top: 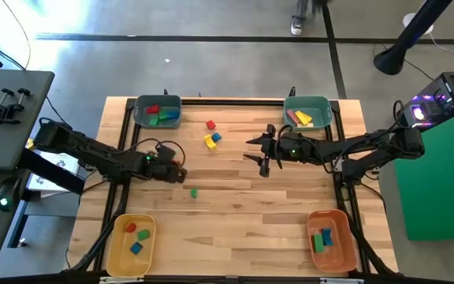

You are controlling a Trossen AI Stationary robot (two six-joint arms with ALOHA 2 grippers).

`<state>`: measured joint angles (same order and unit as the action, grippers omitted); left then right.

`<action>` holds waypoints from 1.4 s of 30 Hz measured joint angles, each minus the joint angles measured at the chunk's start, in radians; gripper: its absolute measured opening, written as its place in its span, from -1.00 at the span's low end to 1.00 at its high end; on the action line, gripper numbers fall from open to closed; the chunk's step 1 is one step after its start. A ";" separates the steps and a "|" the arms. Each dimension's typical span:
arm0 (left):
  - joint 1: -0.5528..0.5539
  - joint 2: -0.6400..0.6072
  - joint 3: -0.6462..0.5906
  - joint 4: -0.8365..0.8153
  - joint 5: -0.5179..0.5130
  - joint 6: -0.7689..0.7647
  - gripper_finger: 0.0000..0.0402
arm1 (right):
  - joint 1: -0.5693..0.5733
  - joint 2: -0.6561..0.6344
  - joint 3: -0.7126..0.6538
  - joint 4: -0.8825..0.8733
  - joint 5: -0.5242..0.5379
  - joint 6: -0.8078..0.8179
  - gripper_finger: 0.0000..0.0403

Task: Sort blocks by size
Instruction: Put the red arch block into the yellow bin

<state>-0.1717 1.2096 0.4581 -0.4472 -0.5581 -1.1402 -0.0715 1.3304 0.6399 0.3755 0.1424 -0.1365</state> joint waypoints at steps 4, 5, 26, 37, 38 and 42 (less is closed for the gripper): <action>-0.021 -0.022 0.099 0.076 -0.041 0.166 -0.94 | 0.000 0.003 0.000 0.001 -0.057 -0.053 0.10; -0.023 -0.026 0.112 0.117 -0.058 0.221 -0.94 | 0.000 0.010 0.000 0.012 -0.082 -0.077 0.10; 0.219 -0.015 0.123 1.173 0.433 0.776 -0.96 | 0.086 0.396 0.225 0.548 0.284 -0.596 0.10; 0.252 0.009 0.123 1.199 0.452 0.793 -0.96 | 0.132 0.431 0.374 0.500 0.510 -0.782 0.10; 0.252 0.009 0.123 1.195 0.452 0.794 -0.96 | 0.134 0.431 0.378 0.486 0.488 -0.789 0.10; 0.252 0.021 0.123 1.200 0.464 0.795 -0.95 | 0.137 0.435 0.381 0.471 0.436 -0.777 0.04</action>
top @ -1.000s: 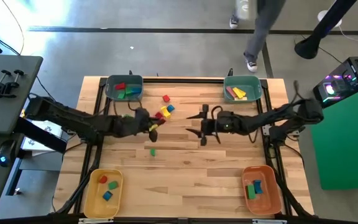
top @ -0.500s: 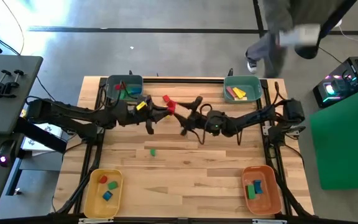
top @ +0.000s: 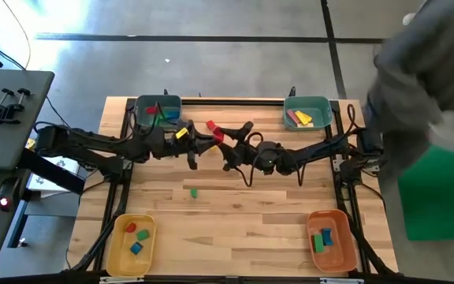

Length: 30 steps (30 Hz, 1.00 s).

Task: Sort blocks by size
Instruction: Put the red arch block into the yellow bin

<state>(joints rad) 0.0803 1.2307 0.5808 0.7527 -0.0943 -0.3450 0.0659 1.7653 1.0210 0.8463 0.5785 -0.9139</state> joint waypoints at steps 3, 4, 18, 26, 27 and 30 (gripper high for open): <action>0.000 0.014 0.000 0.003 0.011 0.000 -0.94 | 0.001 0.000 0.000 -0.002 0.015 0.019 -0.14; 0.000 0.017 0.000 0.009 0.010 -0.001 -0.94 | 0.001 0.000 0.000 -0.005 0.022 0.016 -0.22; 0.044 0.018 0.002 -0.022 0.073 0.194 -0.29 | 0.096 -0.087 -0.002 -0.483 0.213 0.302 -0.36; 0.041 0.020 0.001 -0.068 0.075 0.344 -0.06 | 0.194 -0.336 0.226 -1.697 -0.231 1.201 -0.36; 0.040 0.020 0.001 -0.073 0.075 0.353 -0.06 | 0.206 -0.355 0.248 -1.806 -0.328 1.347 -0.36; 0.040 0.020 0.001 -0.087 0.076 0.358 -0.07 | 0.290 -0.398 0.259 -2.030 -0.522 1.735 -0.36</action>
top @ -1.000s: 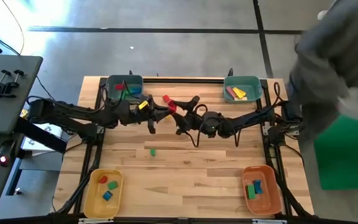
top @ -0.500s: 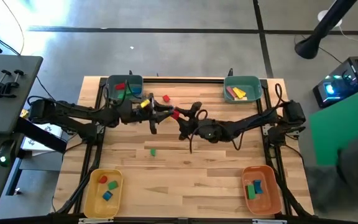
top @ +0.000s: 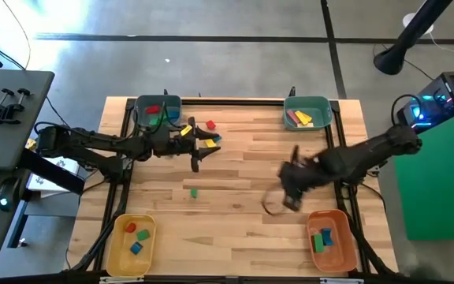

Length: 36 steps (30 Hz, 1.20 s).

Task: Sort blocks by size
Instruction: Put the red arch block into the yellow bin, then put the green rectangular block into the green bin

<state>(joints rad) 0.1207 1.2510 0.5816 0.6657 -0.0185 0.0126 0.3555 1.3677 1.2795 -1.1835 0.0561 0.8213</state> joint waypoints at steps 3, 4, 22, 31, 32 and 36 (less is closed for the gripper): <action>0.000 0.000 0.000 -0.034 0.000 0.004 -0.07 | 0.113 -0.035 -0.047 -0.085 -0.107 0.313 -0.36; 0.000 0.000 0.000 -0.044 0.000 0.003 -0.07 | 0.149 -0.041 -0.076 -0.087 -0.144 0.402 -0.36; -0.024 0.001 0.000 -0.076 0.000 0.042 -0.07 | 0.436 -0.047 -0.611 0.590 -0.506 1.174 -0.36; -0.024 0.001 0.000 -0.068 -0.004 0.037 -0.07 | 0.453 -0.053 -0.586 0.552 -0.505 1.195 0.18; -0.024 0.001 0.000 -0.068 -0.004 0.032 -0.07 | 0.454 -0.058 -0.575 0.522 -0.505 1.196 0.24; -0.024 0.001 0.000 -0.069 -0.010 0.025 -0.07 | 0.454 -0.090 -0.479 0.382 -0.497 1.195 0.34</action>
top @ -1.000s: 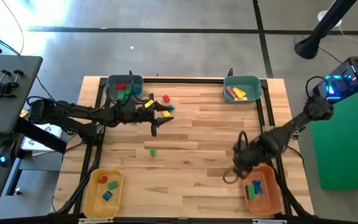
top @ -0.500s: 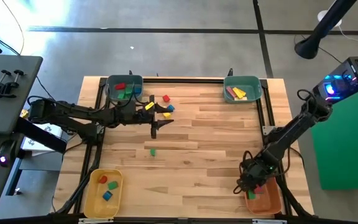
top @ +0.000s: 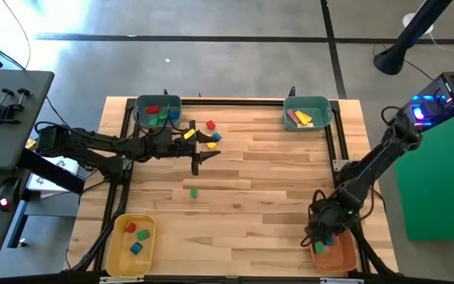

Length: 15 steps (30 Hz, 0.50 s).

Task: Sort blocks by size
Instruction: Put the green rectangular block into the green bin

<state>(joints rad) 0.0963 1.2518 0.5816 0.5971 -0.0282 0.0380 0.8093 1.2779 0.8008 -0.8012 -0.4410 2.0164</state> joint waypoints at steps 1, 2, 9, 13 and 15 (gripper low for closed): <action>0.000 0.000 0.000 0.000 -0.008 0.000 -0.07 | 0.000 -0.005 0.040 -0.052 0.016 -0.001 0.34; 0.000 0.000 0.000 0.000 -0.014 0.000 -0.07 | -0.001 -0.009 0.087 -0.113 0.042 -0.011 0.35; 0.000 0.000 0.000 0.000 -0.032 -0.009 -0.07 | -0.038 -0.010 0.401 -0.555 0.589 -0.253 0.36; 0.002 0.000 0.000 0.001 -0.033 -0.027 -0.07 | -0.140 -0.011 0.434 -0.632 0.877 -0.494 0.36; 0.002 0.000 0.000 0.001 -0.043 -0.034 -0.07 | -0.219 -0.011 0.410 -0.582 0.928 -0.711 0.36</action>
<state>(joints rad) 0.0978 1.2518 0.5816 0.5980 -0.0716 0.0040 0.5901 1.2671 1.2108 -1.3828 0.4866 1.3057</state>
